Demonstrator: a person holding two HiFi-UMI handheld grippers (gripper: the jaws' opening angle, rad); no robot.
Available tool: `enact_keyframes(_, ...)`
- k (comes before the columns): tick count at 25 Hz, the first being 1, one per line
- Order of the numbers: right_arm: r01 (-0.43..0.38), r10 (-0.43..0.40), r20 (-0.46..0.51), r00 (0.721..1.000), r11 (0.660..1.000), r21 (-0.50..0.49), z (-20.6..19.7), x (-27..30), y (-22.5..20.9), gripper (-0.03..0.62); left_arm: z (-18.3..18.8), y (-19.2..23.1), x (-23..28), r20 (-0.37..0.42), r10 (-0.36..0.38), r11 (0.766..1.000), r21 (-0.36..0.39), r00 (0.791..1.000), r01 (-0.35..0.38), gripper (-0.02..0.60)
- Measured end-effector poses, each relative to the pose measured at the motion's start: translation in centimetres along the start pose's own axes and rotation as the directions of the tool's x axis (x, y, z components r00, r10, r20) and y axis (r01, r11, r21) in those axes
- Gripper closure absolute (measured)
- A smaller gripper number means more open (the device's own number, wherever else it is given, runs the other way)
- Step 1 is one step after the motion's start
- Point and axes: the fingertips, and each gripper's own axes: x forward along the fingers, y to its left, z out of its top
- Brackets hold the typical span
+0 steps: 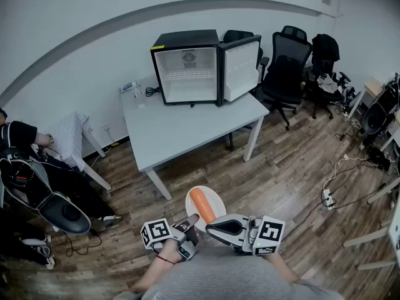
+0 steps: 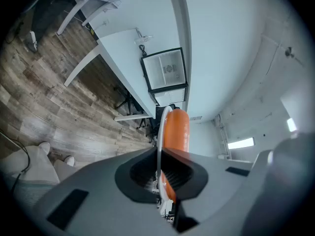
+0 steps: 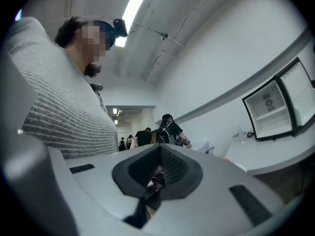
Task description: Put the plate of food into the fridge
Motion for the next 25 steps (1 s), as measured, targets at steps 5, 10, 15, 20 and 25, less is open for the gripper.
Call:
enact_keyframes(5, -0.009, 0.009, 0.01, 1.0, 1.0, 0.021, -0.4, 0.7, 0.8, 0.58, -0.2, 0.3, -1.1, -0.007, 0.023, 1.0, 0.005, 1.0, -0.023, 0.557)
enact_keyframes(10, -0.025, 0.025, 0.002, 1.0, 0.999, 0.025, -0.7, 1.3, 1.2, 0.582, -0.2, 0.4, -1.6, -0.004, 0.022, 1.0, 0.007, 1.0, -0.022, 0.557)
enact_keyframes(15, -0.042, 0.042, -0.002, 0.999, 0.999, 0.029, -0.7, 2.0, 1.1, 0.58, 0.4, 0.5, -1.7, -0.001, 0.022, 1.0, 0.005, 1.0, -0.022, 0.557)
enact_keyframes(20, -0.045, 0.045, 0.002, 0.999, 0.998, 0.04, -0.6, 2.5, 0.5, 0.58, 1.1, 0.4, -1.6, 0.0, 0.021, 1.0, 0.007, 1.0, -0.021, 0.557)
enact_keyframes(25, -0.033, 0.03, 0.054, 0.998, 0.998, 0.054, 0.4, 2.7, 0.1, 0.58, 1.5, 0.6, -1.9, 0.001, 0.023, 1.0, 0.005, 1.0, -0.023, 0.557)
